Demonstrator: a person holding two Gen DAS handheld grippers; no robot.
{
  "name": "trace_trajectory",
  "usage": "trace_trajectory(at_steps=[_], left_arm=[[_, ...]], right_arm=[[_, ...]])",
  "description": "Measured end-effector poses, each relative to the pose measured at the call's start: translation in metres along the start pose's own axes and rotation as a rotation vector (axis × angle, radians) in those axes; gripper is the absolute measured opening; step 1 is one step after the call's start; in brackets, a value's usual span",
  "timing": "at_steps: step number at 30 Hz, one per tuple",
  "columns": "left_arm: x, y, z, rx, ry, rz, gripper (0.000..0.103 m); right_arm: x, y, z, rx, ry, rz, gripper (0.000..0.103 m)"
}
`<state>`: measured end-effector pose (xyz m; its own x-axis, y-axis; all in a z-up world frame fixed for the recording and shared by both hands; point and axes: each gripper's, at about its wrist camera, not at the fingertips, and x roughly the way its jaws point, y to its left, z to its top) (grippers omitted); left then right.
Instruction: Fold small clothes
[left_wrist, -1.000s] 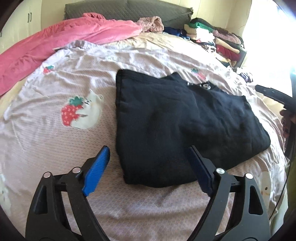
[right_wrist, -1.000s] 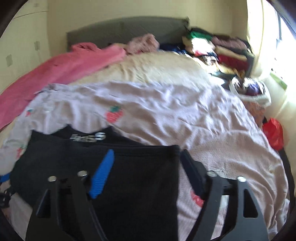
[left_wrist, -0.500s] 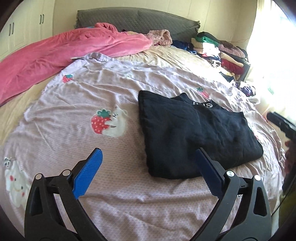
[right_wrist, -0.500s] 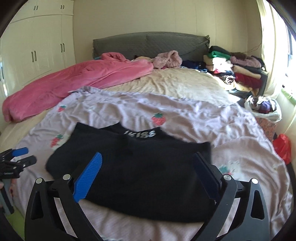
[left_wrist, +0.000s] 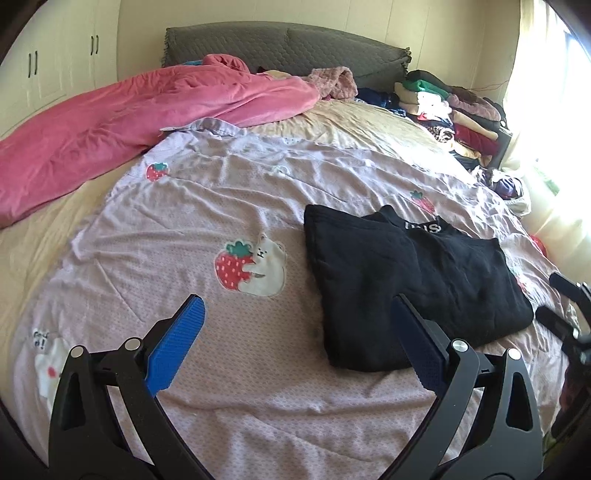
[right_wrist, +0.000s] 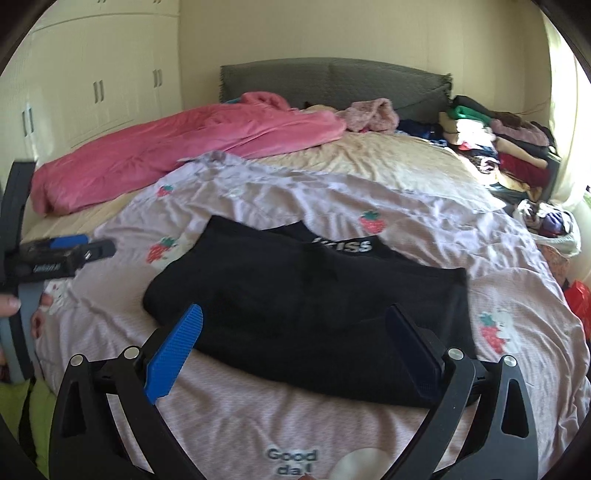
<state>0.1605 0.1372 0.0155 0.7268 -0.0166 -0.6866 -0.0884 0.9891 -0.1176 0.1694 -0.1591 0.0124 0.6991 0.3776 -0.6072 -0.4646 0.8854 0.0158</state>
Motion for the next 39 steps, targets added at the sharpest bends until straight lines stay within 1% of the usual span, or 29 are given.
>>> trace_trajectory(at_steps=[4,7,11,15,18,23,27,28,33,34,35,36,37,38,39], left_arm=[[0.002,0.002,0.007,-0.003,-0.007,0.014,0.094],[0.008,0.002,0.013,0.001,-0.005,0.016,0.093],[0.021,0.000,0.023,0.022,0.005,0.032,0.094],[0.037,0.000,0.031,0.025,0.012,0.039,0.093],[0.049,-0.002,0.035,0.023,0.028,0.037,0.093],[0.079,-0.003,0.041,-0.010,0.085,-0.024,0.093],[0.103,0.002,0.042,-0.047,0.139,-0.058,0.093],[0.111,0.004,0.042,-0.060,0.160,-0.060,0.093],[0.132,0.010,0.042,-0.101,0.202,-0.087,0.093],[0.136,0.010,0.042,-0.099,0.208,-0.090,0.092],[0.138,0.010,0.042,-0.102,0.209,-0.091,0.088],[0.141,0.012,0.041,-0.110,0.214,-0.099,0.085],[0.143,0.012,0.041,-0.116,0.217,-0.104,0.082],[0.145,0.013,0.041,-0.124,0.219,-0.108,0.082],[0.147,0.013,0.040,-0.130,0.222,-0.111,0.082]], right_arm=[[0.014,0.022,-0.003,-0.022,0.018,0.056,0.099],[0.027,0.039,-0.005,-0.060,0.032,0.078,0.099],[0.048,0.060,-0.011,-0.113,0.058,0.108,0.099],[0.067,0.075,-0.017,-0.127,0.085,0.138,0.099],[0.082,0.084,-0.022,-0.163,0.110,0.128,0.099],[0.106,0.095,-0.030,-0.208,0.156,0.124,0.099],[0.121,0.106,-0.036,-0.260,0.175,0.093,0.099],[0.126,0.111,-0.038,-0.289,0.183,0.079,0.099],[0.136,0.124,-0.044,-0.382,0.168,0.050,0.098],[0.138,0.124,-0.044,-0.392,0.160,0.038,0.097],[0.140,0.124,-0.043,-0.396,0.156,0.035,0.097],[0.141,0.123,-0.042,-0.401,0.150,0.031,0.096],[0.143,0.123,-0.042,-0.407,0.142,0.023,0.081],[0.143,0.122,-0.040,-0.414,0.136,0.023,0.074],[0.143,0.121,-0.039,-0.418,0.128,0.025,0.065]])
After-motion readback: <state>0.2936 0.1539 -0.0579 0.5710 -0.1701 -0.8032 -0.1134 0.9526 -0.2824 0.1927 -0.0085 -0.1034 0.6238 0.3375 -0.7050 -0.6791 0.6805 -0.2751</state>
